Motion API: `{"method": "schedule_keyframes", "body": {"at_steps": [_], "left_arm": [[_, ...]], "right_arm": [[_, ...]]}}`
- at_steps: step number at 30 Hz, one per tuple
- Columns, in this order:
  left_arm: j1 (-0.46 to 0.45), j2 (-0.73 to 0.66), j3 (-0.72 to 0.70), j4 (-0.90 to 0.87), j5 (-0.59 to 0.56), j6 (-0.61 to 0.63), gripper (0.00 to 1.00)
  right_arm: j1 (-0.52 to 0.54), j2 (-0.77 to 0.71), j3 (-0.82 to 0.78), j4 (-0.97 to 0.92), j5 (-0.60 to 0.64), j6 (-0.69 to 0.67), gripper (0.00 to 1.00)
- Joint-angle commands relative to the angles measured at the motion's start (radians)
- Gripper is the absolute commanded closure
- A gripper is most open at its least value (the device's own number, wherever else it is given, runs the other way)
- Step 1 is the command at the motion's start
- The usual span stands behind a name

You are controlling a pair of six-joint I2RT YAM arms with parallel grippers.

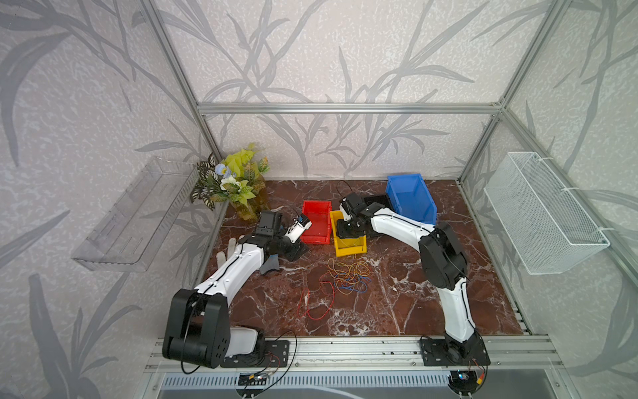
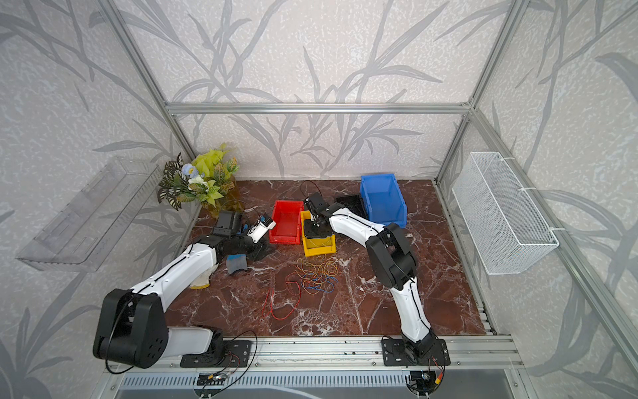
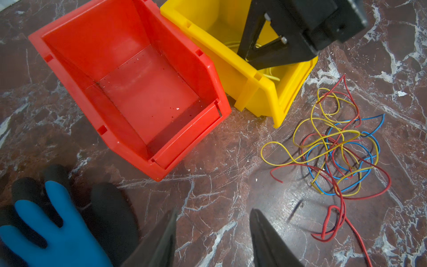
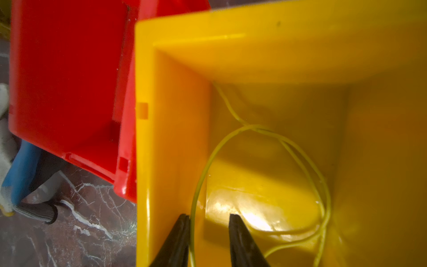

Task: Untangle and sort cables by color
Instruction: Adjust the cable in the bin.

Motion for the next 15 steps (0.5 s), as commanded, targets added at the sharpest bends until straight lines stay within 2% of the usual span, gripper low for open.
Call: {"method": "schedule_keyframes", "body": {"at_steps": [1,5,9,15], "left_arm": [[0.003,-0.006,0.005,0.003,-0.007,0.015,0.47],[0.003,0.003,0.025,0.0,-0.007,0.02,0.46],[0.003,0.006,0.033,0.0,0.003,0.022,0.46],[-0.004,0.018,0.021,0.014,0.044,0.012,0.46]], "right_arm": [[-0.011,-0.069,0.063,-0.145,0.105,-0.031,0.64],[-0.008,-0.106,0.089,-0.2,0.1,-0.031,0.58],[0.003,-0.152,0.096,-0.277,0.112,-0.035,0.58],[0.014,-0.254,-0.026,-0.294,0.098,-0.051,0.57]]}}
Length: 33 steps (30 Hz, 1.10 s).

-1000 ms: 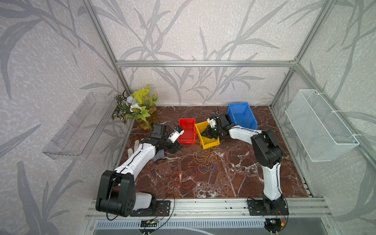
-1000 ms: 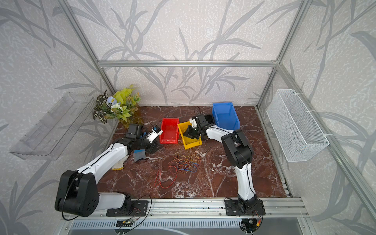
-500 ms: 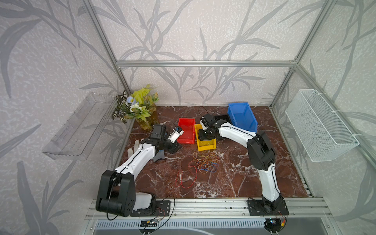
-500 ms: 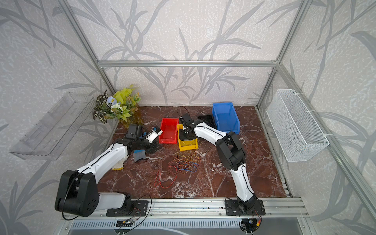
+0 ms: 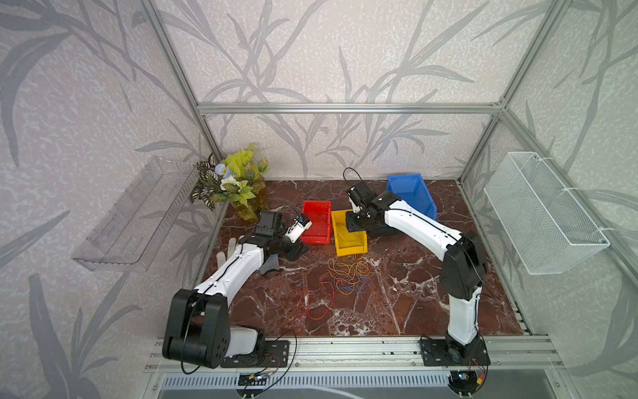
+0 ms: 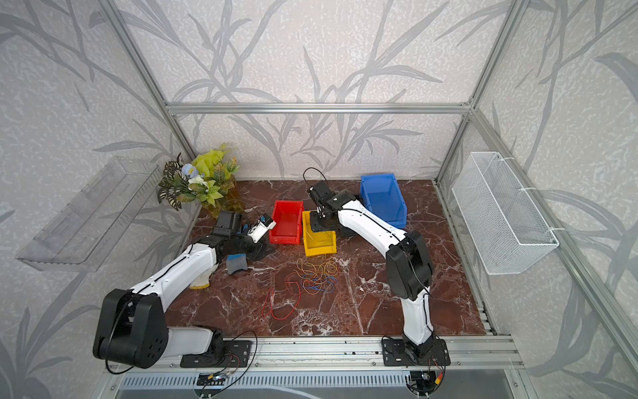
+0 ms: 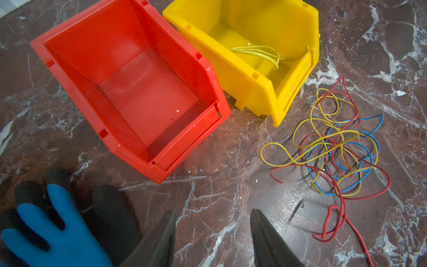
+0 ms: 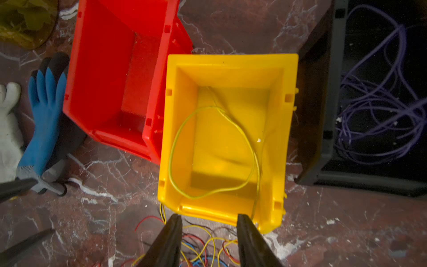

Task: Untangle and sort cables by color
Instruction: Adjust the cable in the bin, then untie the cable.

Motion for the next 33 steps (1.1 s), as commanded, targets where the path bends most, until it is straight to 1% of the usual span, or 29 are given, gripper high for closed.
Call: {"method": "schedule_keyframes", "body": {"at_steps": [1,4,8,12,17,20,24,26,27,28,30,31,32,33], "left_arm": [[-0.006,0.022,0.019,0.017,0.035,0.001,0.46],[-0.016,0.039,0.027,0.03,0.038,-0.02,0.46],[-0.059,0.061,0.025,0.046,0.052,-0.044,0.46],[-0.104,0.087,0.047,0.047,0.041,-0.044,0.46],[-0.112,0.109,0.053,0.056,0.074,-0.051,0.46],[-0.111,0.102,0.042,0.046,0.101,-0.035,0.45],[-0.112,0.078,0.015,0.046,0.125,-0.015,0.44],[-0.112,0.071,0.01,0.041,0.131,-0.008,0.44],[-0.11,0.068,0.008,0.038,0.135,-0.004,0.44],[-0.11,0.064,0.007,0.035,0.138,0.001,0.44],[-0.11,0.059,0.013,0.023,0.148,0.011,0.44],[-0.11,0.055,0.02,0.011,0.156,0.017,0.43],[-0.11,0.051,0.033,-0.009,0.169,0.027,0.43],[-0.109,0.048,0.052,-0.036,0.183,0.038,0.43]], "right_arm": [[0.006,-0.063,-0.062,-0.055,-0.005,-0.013,0.57],[0.006,-0.086,-0.098,-0.078,0.001,0.004,0.59],[0.006,-0.152,-0.184,-0.133,0.063,0.041,0.6],[0.006,-0.203,-0.311,-0.13,-0.015,-0.004,0.58],[0.005,-0.217,-0.45,-0.011,-0.091,-0.022,0.54],[0.0,-0.197,-0.499,0.059,-0.076,-0.038,0.52],[-0.005,-0.126,-0.505,0.133,-0.07,-0.045,0.51],[-0.005,-0.108,-0.527,0.202,-0.064,-0.046,0.52],[-0.005,-0.105,-0.541,0.239,-0.064,-0.05,0.57],[-0.005,-0.106,-0.556,0.271,-0.058,-0.055,0.66],[-0.004,-0.119,-0.586,0.306,-0.001,-0.065,0.9],[0.0,-0.139,-0.601,0.317,0.02,-0.078,0.98],[0.009,-0.176,-0.626,0.337,0.042,-0.092,1.0],[0.022,-0.225,-0.651,0.368,0.053,-0.11,1.0]]}}
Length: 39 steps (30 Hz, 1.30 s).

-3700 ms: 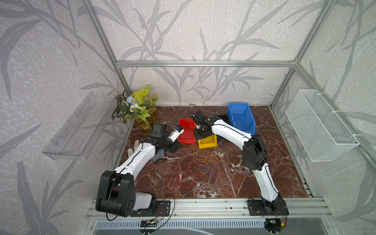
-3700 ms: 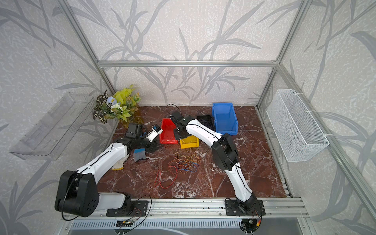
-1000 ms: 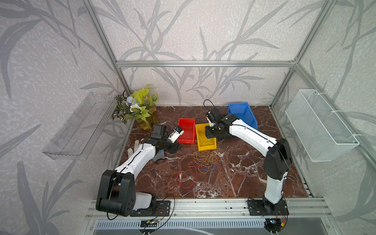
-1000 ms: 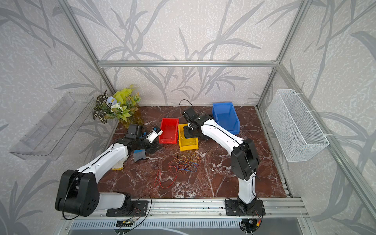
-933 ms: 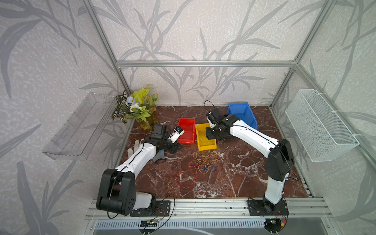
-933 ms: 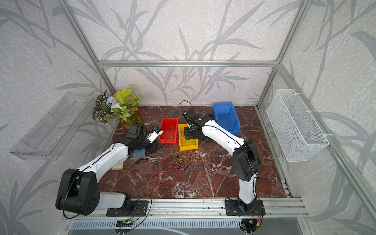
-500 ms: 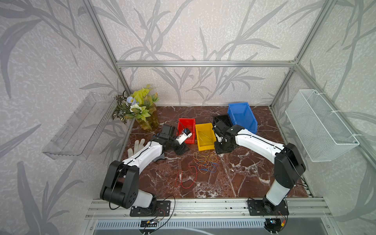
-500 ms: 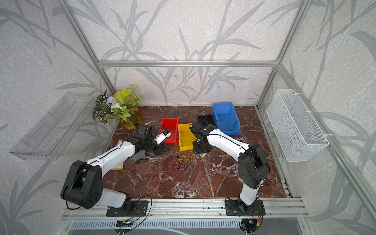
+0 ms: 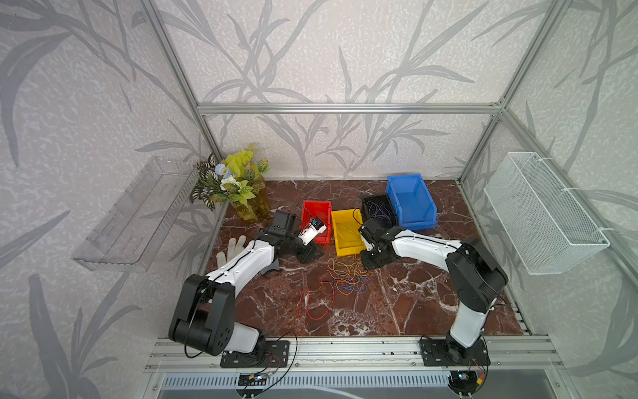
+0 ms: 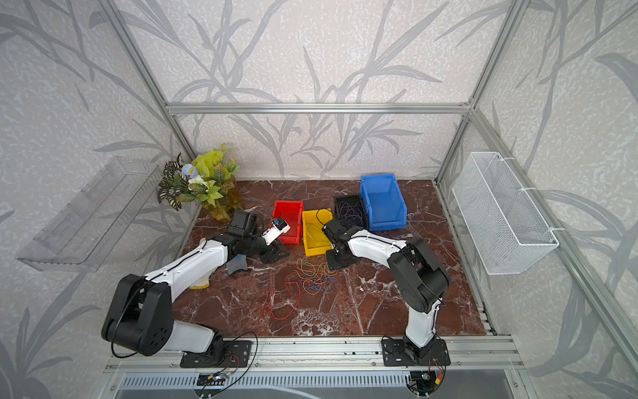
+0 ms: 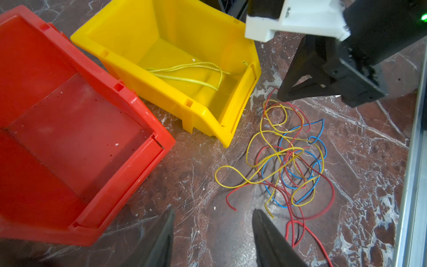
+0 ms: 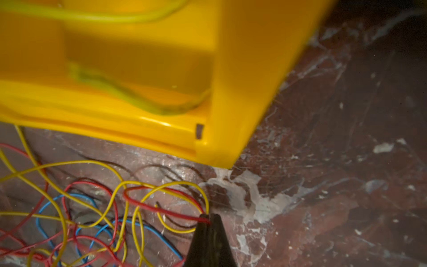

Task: Untangle and sort cables by color
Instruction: Untie the cable.

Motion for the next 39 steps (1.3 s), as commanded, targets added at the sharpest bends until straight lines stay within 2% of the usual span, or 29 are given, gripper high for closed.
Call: {"method": "schedule_keyframes", "body": {"at_steps": [1,5,9,12,18,25,28,32,36,37,39], "left_arm": [[0.003,-0.032,0.051,-0.09,0.068,0.047,0.43],[0.012,-0.038,0.191,-0.202,0.176,0.062,0.43],[0.013,-0.038,0.319,-0.225,0.279,0.04,0.41],[0.01,-0.028,0.39,-0.2,0.372,0.016,0.36],[-0.026,0.009,0.468,-0.147,0.472,-0.023,0.32],[-0.07,0.023,0.495,-0.252,0.595,0.099,0.28],[-0.071,0.016,0.494,-0.273,0.583,0.129,0.27],[-0.079,0.013,0.476,-0.278,0.48,0.168,0.28],[-0.084,0.013,0.419,-0.285,0.449,0.225,0.31],[-0.084,0.016,0.414,-0.304,0.454,0.25,0.31],[-0.084,0.018,0.418,-0.405,0.466,0.383,0.34]], "right_arm": [[0.031,-0.157,-0.062,0.111,0.076,-0.059,1.0],[0.127,-0.366,-0.093,0.133,0.146,-0.18,1.0],[0.187,-0.489,-0.021,0.075,0.204,-0.25,1.0],[0.224,-0.526,0.091,0.002,0.229,-0.304,1.0],[0.298,-0.524,0.288,-0.081,0.21,-0.356,1.0],[0.304,-0.526,0.304,-0.032,0.207,-0.349,1.0],[0.304,-0.527,0.29,-0.024,0.204,-0.341,1.0],[0.303,-0.546,0.266,-0.009,0.181,-0.332,1.0],[0.303,-0.621,0.192,0.059,0.13,-0.38,1.0],[0.303,-0.64,0.173,0.073,0.134,-0.388,1.0],[0.302,-0.676,0.145,0.083,0.172,-0.397,1.0]]}}
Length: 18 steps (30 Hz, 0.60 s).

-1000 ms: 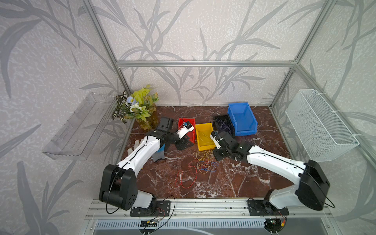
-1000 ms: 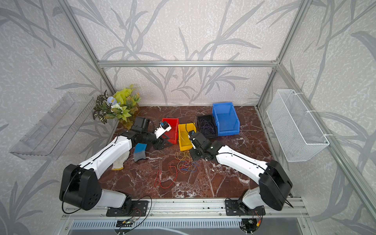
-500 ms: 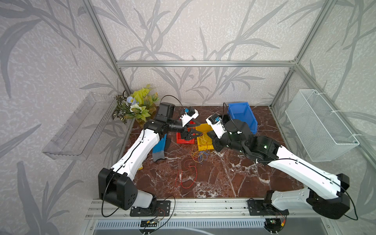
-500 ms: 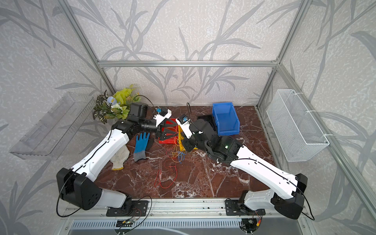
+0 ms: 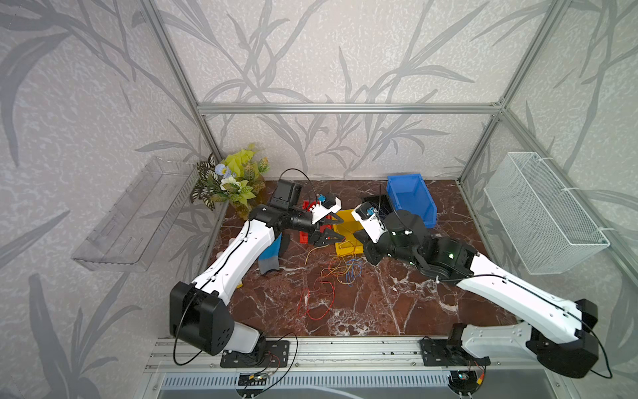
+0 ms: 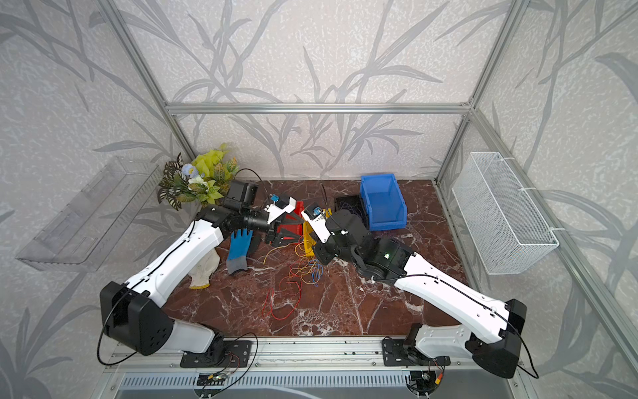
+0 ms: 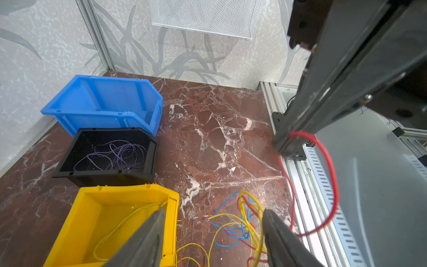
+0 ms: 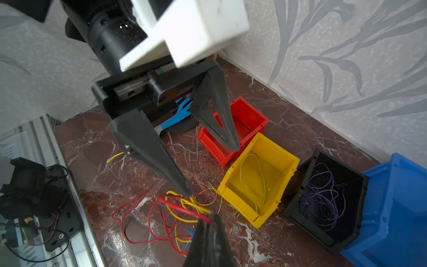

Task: Untangle and sort cables by color
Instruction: Untie the cable.

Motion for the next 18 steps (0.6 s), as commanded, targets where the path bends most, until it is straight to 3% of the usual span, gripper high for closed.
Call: {"method": "schedule_keyframes", "body": {"at_steps": [1,4,7,10,13,18], "left_arm": [[-0.006,0.002,-0.014,-0.149,-0.015,0.214,0.36],[-0.006,0.002,-0.059,-0.094,-0.123,0.194,0.63],[-0.004,0.003,-0.103,-0.088,-0.171,0.216,0.69],[-0.004,-0.001,-0.115,-0.108,-0.148,0.237,1.0],[0.008,-0.021,-0.108,-0.057,-0.174,0.17,1.0],[0.142,-0.059,-0.09,0.186,-0.187,-0.17,1.0]], "right_arm": [[-0.001,-0.08,-0.023,0.066,0.024,-0.031,1.0],[-0.001,-0.113,-0.034,0.062,0.025,-0.045,1.0],[-0.001,-0.146,-0.051,0.075,0.031,-0.049,1.0],[-0.001,-0.172,-0.071,0.085,0.045,-0.052,1.0],[-0.001,-0.184,-0.082,0.065,0.07,-0.057,1.0],[-0.003,-0.213,-0.136,-0.001,0.155,-0.058,1.0]]}}
